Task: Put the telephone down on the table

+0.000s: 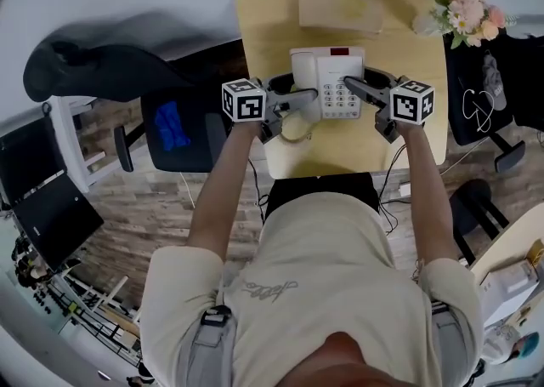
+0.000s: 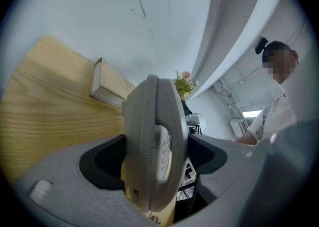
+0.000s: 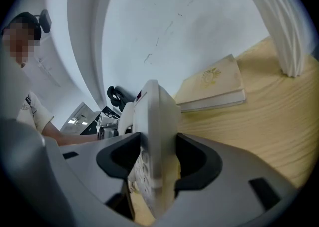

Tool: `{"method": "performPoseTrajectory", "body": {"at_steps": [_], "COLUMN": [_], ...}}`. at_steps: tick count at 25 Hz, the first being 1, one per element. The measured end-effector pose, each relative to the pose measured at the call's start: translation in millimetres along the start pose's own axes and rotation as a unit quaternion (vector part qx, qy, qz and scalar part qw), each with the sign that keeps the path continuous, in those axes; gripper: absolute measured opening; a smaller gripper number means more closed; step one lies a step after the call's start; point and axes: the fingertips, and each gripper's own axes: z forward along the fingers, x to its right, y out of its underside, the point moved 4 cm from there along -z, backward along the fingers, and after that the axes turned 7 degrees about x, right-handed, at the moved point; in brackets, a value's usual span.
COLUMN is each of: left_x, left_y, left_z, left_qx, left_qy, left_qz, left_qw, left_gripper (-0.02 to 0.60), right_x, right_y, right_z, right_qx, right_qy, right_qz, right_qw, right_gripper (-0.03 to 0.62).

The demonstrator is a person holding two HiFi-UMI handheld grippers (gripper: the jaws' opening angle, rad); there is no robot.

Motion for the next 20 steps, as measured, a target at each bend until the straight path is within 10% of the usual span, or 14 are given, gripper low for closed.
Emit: {"method": "performPoseTrajectory", "body": {"at_steps": [20], "left_x": [-55.7], "left_y": [17.4], "left_z": [12.8], "left_qx": [-0.015], "left_qy": [-0.033], "left_qz": [-0.084], "left_qw": [0.9958], "left_gripper": [0.388], "right_x": [53.4], "right_y": [24.1], "right_z": [29.0], "right_qx": [-0.044], "right_qy": [0.013], "right_qz": [0.078], "right_qw": [0.996], "right_gripper": [0.215]}}
